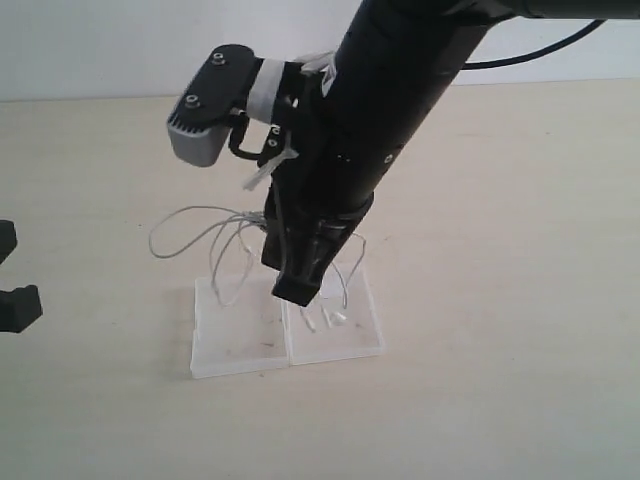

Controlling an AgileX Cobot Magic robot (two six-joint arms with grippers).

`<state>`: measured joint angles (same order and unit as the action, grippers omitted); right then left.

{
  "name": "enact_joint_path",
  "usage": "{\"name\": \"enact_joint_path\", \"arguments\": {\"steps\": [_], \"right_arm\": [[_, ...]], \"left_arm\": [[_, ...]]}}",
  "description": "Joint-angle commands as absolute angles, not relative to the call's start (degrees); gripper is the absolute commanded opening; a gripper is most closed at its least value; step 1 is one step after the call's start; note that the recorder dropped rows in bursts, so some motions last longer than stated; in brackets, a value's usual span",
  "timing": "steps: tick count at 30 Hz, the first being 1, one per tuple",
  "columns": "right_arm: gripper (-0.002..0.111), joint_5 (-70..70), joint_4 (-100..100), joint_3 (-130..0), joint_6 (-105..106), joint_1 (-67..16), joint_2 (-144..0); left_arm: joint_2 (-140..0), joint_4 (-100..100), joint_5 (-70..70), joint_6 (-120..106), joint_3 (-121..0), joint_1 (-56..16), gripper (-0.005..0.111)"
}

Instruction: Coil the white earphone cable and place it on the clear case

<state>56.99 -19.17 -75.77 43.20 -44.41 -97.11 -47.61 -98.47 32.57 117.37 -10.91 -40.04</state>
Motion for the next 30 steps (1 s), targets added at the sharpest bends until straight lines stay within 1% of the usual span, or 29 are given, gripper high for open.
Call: {"name": "enact_joint_path", "arguments": {"steps": [1,12,21,30], "right_arm": [[0.0,56.8,-14.3,-77.0,44.5,-45.0,-97.4],[0.0,55.0,-12.9,-77.0,55.2,-45.0,-101.9],[0.0,50.9,-8.3,-77.0,55.4,-45.0,-105.9],[0.0,47.9,-8.2,-77.0,58.3,-45.0,-108.7]], "left_arm": [[-45.1,-99.9,33.8,119.2,-9.6,-40.0,0.0],[-44.8,-99.9,33.8,119.2,-9.6,-40.0,0.0],[-44.8,-99.9,33.8,119.2,-9.6,-40.0,0.0],[-44.8,-99.9,33.8,119.2,-9.6,-40.0,0.0]]}}
